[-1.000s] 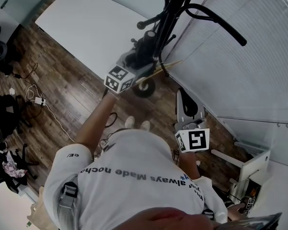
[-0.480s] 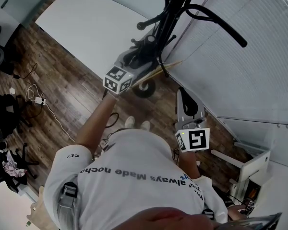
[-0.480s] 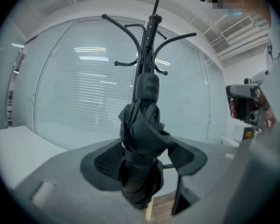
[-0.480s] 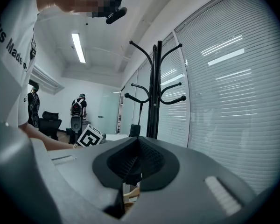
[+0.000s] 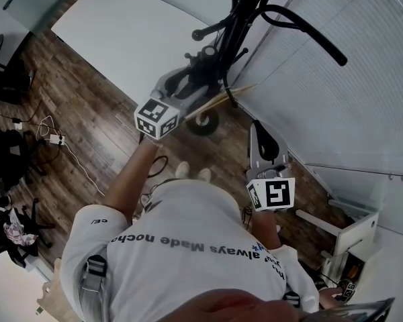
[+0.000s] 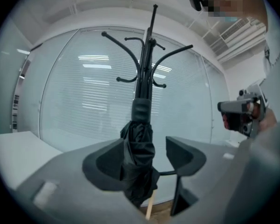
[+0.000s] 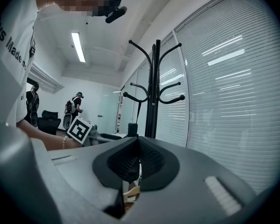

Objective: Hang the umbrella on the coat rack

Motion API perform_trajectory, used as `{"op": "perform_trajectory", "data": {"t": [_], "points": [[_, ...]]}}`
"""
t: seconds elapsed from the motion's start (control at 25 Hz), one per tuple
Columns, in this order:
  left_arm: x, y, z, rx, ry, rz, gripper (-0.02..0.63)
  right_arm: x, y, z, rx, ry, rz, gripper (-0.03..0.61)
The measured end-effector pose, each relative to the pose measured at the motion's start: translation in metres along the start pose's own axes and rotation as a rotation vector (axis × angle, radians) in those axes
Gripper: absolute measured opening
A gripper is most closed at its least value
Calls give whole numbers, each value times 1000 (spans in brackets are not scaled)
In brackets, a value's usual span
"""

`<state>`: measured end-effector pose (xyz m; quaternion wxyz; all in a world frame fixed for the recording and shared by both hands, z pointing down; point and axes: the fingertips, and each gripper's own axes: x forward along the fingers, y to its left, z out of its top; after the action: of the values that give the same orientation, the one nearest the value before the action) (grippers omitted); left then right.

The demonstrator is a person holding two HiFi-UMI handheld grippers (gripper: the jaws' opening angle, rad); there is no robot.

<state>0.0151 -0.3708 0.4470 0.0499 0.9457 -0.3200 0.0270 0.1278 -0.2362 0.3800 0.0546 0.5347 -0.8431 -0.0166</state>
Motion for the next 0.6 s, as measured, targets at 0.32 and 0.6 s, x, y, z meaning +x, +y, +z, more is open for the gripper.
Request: {"op": "perform_trajectory", "data": {"t": [0.32,0.6], "points": [[-42,-19,43,52,-71,55,242,0,-6,2,-10,0,-7,3],[-79,-34,73,72,-140,107,170,1,-10,6,-4,-5,-8,3]]}}
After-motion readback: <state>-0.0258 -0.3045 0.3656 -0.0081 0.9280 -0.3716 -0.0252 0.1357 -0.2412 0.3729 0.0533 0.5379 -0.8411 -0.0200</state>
